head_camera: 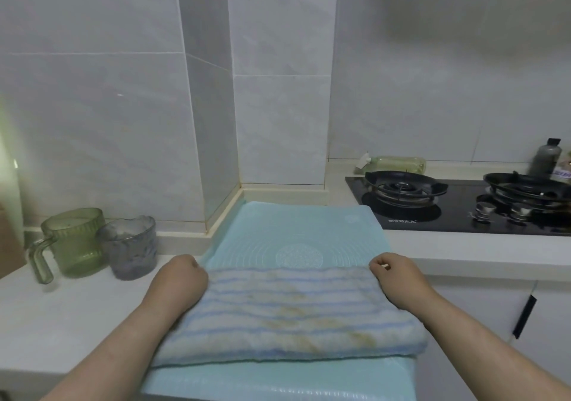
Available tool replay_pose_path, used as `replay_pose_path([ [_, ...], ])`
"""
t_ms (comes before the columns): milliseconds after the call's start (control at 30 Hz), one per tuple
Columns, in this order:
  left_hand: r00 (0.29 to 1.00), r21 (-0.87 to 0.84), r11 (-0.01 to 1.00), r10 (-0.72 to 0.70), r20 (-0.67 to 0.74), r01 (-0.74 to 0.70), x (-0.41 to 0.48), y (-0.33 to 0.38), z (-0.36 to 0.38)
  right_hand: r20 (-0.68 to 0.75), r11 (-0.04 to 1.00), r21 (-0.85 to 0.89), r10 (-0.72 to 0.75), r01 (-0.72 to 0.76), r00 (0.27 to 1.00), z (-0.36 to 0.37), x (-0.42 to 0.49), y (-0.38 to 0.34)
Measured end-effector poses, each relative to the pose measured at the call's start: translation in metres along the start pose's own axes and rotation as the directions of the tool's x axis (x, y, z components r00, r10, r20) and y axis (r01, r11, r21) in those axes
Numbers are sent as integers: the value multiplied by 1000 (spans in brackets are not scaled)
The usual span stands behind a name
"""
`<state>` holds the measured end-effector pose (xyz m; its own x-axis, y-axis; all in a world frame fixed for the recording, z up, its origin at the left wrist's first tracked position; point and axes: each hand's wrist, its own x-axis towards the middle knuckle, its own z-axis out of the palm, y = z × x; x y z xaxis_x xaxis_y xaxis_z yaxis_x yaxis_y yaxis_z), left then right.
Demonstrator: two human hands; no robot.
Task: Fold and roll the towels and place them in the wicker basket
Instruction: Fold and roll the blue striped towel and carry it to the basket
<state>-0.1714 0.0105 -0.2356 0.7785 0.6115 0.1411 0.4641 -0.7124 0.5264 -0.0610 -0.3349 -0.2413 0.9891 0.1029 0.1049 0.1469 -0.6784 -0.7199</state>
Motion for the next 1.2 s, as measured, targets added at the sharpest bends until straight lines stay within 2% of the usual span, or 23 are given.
replay_pose_path([
  [100, 989, 118, 992, 61, -136, -45, -6, -3, 6, -1, 999, -14, -39, 39, 999, -1, 2, 2],
  [200, 975, 87, 993, 93, -203, -76, -6, -9, 13, -79, 994, -20, -111, 109, 991, -1, 4, 2],
  [367, 980, 29, 997, 69, -188, -64, -4, -12, 13, -117, 988, -33, -151, 148, 982, 1, 5, -1],
  [500, 985, -36, 995, 88, -147, -94, -4, -12, 10, -45, 992, -21, -129, 128, 991, 4, 6, -1],
  [567, 987, -61, 990, 123, -103, -130, -2, -15, 9, 2, 993, 15, -118, 118, 993, 4, 6, -3],
  [633, 978, -48, 983, 169, -119, -176, -2, -16, 9, 33, 992, 78, -101, 98, 994, 1, 5, -2],
  [700, 926, 78, 945, 327, -187, -318, -1, -15, 11, 49, 990, 100, -101, 96, 994, 0, 2, -3],
  [767, 863, 232, 860, 490, -125, -454, -1, -11, 10, 33, 988, 110, -114, 110, 993, -1, 0, -3],
  [867, 872, 250, 838, 485, 69, -486, 3, -15, 1, 50, 973, 219, -82, 69, 995, -6, -6, -4],
  [933, 854, 338, 789, 507, 115, -514, 6, -17, -5, 105, 955, 296, -64, 30, 992, -10, -11, -4],
  [1033, 833, 416, 730, 530, 158, -543, 8, -14, -11, 94, 961, 270, -89, 61, 992, -11, -14, 0],
  [1100, 829, 350, 754, 534, 165, -556, 9, -11, -13, 45, 962, 264, -88, 73, 995, -9, -14, 0],
  [1200, 879, 120, 873, 458, 130, -473, 11, -11, -13, 15, 976, 217, -39, 35, 999, -7, -8, 0],
])
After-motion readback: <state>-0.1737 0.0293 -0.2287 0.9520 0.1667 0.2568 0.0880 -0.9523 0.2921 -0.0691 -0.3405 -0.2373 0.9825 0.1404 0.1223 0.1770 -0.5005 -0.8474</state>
